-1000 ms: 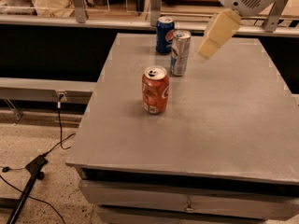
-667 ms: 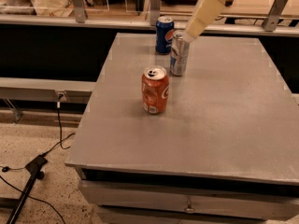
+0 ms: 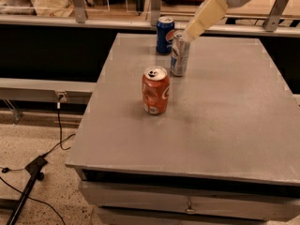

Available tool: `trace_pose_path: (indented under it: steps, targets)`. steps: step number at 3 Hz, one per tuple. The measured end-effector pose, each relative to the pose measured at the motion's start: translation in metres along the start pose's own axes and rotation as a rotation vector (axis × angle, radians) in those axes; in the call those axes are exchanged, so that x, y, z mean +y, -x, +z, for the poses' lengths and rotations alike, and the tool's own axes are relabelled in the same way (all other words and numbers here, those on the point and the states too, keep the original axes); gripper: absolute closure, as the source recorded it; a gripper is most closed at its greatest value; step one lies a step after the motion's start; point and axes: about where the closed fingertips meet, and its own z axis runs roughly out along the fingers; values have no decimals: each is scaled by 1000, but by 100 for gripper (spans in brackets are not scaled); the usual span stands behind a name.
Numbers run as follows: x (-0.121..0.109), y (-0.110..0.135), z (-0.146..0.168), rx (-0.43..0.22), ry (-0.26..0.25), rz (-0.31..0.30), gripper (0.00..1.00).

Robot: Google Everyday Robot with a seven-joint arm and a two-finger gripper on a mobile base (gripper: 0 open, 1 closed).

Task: Pick redbull can

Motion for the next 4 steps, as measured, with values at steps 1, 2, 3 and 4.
trace_pose_path:
  steps: [1,2,3,4]
  targets:
    - [-9,-21,27,-90,57,112,0]
    - [-16,-32,54,-168,110,172,0]
    - [-15,-35,78,-241,161,192,0]
    - [-14,-34,81,-237,166,192,18]
